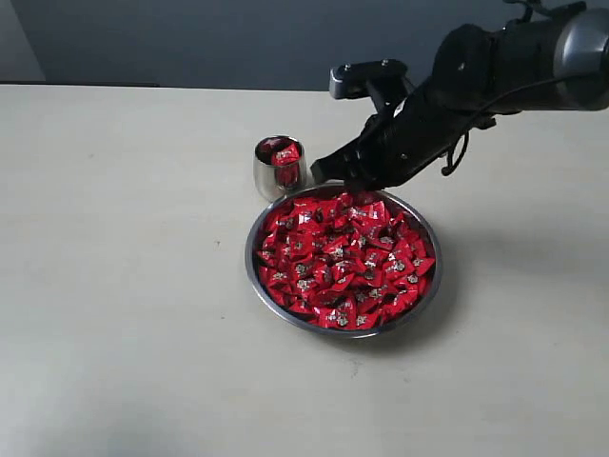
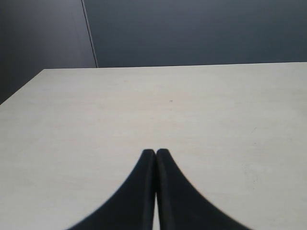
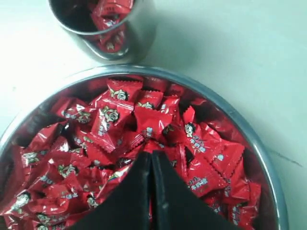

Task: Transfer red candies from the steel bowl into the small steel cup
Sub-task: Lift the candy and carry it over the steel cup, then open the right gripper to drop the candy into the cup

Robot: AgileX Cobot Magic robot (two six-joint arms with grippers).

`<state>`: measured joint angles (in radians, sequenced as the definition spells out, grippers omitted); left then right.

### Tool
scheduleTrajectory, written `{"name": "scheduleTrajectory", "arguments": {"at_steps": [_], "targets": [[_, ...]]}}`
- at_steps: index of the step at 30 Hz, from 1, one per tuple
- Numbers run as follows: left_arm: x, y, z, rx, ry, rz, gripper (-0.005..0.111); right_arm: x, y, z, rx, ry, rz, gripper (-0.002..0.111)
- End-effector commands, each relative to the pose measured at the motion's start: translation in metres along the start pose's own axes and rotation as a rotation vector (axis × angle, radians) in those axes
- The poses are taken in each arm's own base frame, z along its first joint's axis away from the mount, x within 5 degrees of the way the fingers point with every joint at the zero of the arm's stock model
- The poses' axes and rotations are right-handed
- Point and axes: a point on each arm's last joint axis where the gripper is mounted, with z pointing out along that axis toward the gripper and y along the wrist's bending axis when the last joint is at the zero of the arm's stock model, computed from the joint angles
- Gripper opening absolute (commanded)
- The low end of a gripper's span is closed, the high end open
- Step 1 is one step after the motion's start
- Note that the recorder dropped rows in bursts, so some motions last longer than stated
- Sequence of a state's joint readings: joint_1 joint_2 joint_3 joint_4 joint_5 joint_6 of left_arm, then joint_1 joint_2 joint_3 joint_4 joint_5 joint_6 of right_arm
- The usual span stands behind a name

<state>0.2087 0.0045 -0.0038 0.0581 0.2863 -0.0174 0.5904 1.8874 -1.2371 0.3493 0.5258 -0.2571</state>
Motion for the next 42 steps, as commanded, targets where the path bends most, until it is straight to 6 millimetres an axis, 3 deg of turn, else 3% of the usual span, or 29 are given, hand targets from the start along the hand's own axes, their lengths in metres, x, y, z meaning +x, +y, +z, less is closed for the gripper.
{"name": "scheduleTrajectory", "arguments": {"at_steps": [1,4,7,11,15,25,42], "targets": [[0.001,0.0,0.0,0.004,-0.003,0.004,0.0,-0.015,0.002,-0.013,0.003,-0.055,-0.024,-0.001],[0.001,0.0,0.0,0.004,-0.003,0.004,0.0,-0.041,0.005,-0.024,-0.005,-0.131,-0.035,-0.001],[0.001,0.0,0.0,0.004,-0.003,0.004,0.0,-0.06,0.007,-0.021,-0.017,-0.149,-0.042,-0.001],[0.001,0.0,0.0,0.004,-0.003,0.004,0.0,-0.085,0.011,-0.004,-0.076,-0.155,-0.003,-0.001],[0.001,0.0,0.0,0.004,-0.003,0.004,0.0,-0.096,0.025,0.019,-0.104,-0.146,-0.031,-0.001],[0.001,0.0,0.0,0.004,-0.003,0.004,0.0,-0.099,0.031,0.054,-0.109,-0.117,-0.053,-0.001],[0.001,0.0,0.0,0.004,-0.003,0.004,0.0,-0.101,0.025,0.054,-0.045,-0.137,-0.088,-0.001]]}}
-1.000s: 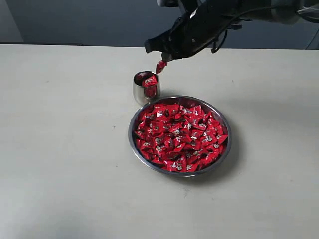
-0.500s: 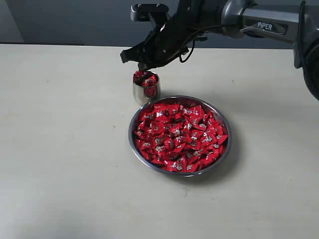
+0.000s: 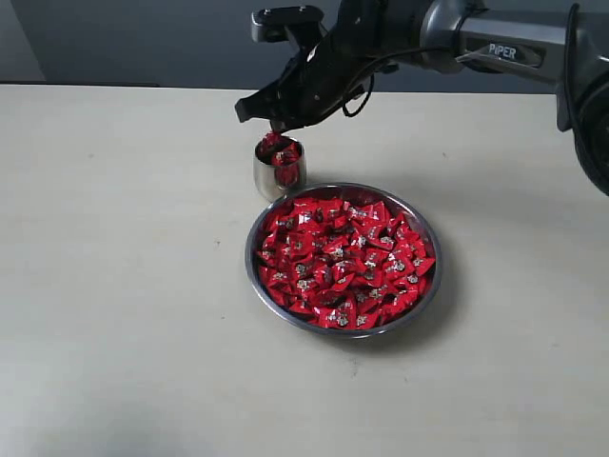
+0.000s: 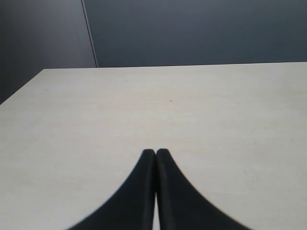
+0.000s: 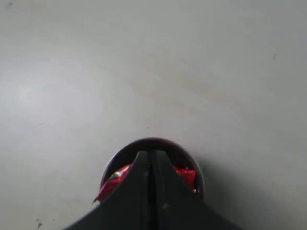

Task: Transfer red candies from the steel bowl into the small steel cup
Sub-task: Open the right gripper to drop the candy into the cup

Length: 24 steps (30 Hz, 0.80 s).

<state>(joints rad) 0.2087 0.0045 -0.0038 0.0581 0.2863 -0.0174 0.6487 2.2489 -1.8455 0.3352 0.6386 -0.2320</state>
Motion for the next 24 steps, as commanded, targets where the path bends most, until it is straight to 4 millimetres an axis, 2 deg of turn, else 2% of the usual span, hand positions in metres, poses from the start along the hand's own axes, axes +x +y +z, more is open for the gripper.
{"name": "scheduleTrajectory", "arguments": {"at_steps": [1,11,20,24], "targets": [[0.001,0.0,0.0,0.004,-0.003,0.004,0.0,-0.002,-0.002,0.0,0.017,-0.013,-0.009,-0.001],[0.001,0.0,0.0,0.004,-0.003,0.004,0.0,0.002,-0.004,0.009,0.015,0.0,0.001,-0.001],[0.001,0.0,0.0,0.004,-0.003,0.004,0.0,0.002,-0.003,0.01,0.004,-0.008,0.009,0.0],[0.001,0.0,0.0,0.004,-0.003,0.004,0.0,0.002,-0.003,0.01,0.001,-0.004,0.011,0.024]]}}
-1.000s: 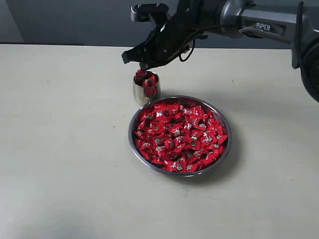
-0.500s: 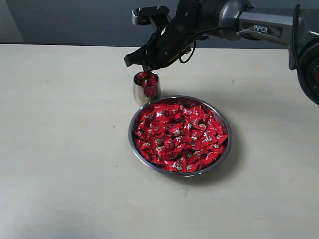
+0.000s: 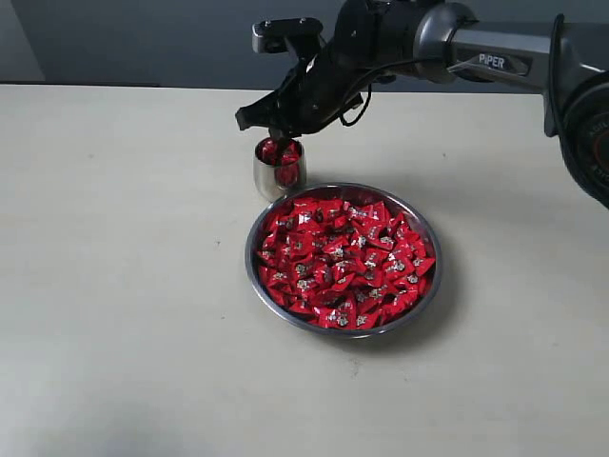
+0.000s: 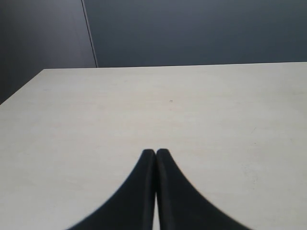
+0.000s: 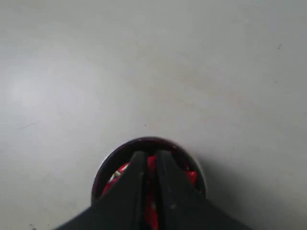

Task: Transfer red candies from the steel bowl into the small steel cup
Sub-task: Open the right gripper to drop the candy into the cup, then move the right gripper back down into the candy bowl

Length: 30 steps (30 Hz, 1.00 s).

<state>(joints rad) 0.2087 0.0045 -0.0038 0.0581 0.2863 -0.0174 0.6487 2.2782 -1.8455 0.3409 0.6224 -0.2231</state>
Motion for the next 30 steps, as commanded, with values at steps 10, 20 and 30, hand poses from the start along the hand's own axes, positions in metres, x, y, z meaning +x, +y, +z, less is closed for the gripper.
{"name": "scheduleTrajectory", "arguments": {"at_steps": [10,20,30], "targets": [[0.001,0.0,0.0,0.004,-0.003,0.004,0.0,-0.003,0.0,-0.003,-0.004,-0.012,-0.006,0.034],[0.001,0.0,0.0,0.004,-0.003,0.004,0.0,-0.021,0.006,-0.04,0.024,-0.08,-0.05,0.0],[0.001,0.0,0.0,0.004,-0.003,0.004,0.0,0.005,-0.007,-0.061,0.146,-0.14,0.03,0.0]]}}
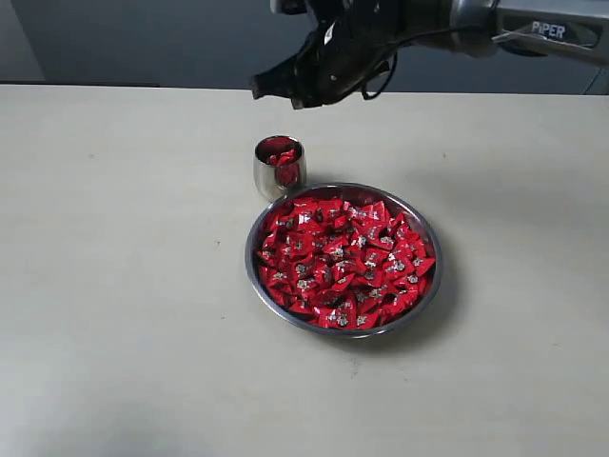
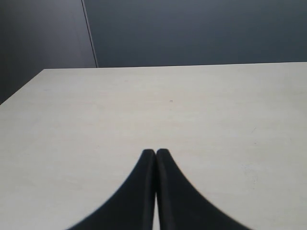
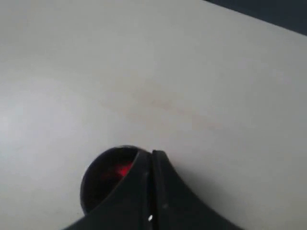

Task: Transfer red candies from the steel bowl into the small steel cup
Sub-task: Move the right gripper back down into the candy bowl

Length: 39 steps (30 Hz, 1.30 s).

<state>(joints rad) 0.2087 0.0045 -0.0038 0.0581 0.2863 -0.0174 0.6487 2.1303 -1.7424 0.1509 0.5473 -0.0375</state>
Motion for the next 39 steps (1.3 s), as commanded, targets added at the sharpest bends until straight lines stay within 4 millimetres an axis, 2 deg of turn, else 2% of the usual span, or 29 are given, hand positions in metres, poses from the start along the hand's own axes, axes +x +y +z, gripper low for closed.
{"name": "scheduleTrajectory", "arguments": {"at_steps": [1,6,9,12,17,25,31,39], "targets": [[0.001,0.0,0.0,0.004,-0.003,0.004,0.0,0.021,-0.013,-0.017,0.043,-0.041,0.022,0.0],[0.001,0.0,0.0,0.004,-0.003,0.004,0.0,0.067,-0.032,-0.04,0.083,-0.035,0.064,0.0],[0.001,0.0,0.0,0.004,-0.003,0.004,0.0,0.086,-0.04,-0.056,0.102,-0.033,0.082,0.0],[0.001,0.0,0.0,0.004,-0.003,0.004,0.0,0.101,-0.042,-0.071,0.112,-0.044,0.089,-0.001],[0.001,0.0,0.0,0.004,-0.003,0.004,0.0,0.122,-0.042,-0.078,0.12,-0.002,0.062,-0.001],[0.001,0.0,0.0,0.004,-0.003,0.004,0.0,0.13,-0.041,-0.077,0.11,0.054,-0.026,-0.001],[0.001,0.0,0.0,0.004,-0.003,0.004,0.0,0.134,-0.027,-0.077,-0.043,0.096,-0.087,-0.001],[0.001,0.0,0.0,0.004,-0.003,0.004,0.0,0.141,-0.012,-0.077,-0.147,0.162,-0.098,-0.001]]}}
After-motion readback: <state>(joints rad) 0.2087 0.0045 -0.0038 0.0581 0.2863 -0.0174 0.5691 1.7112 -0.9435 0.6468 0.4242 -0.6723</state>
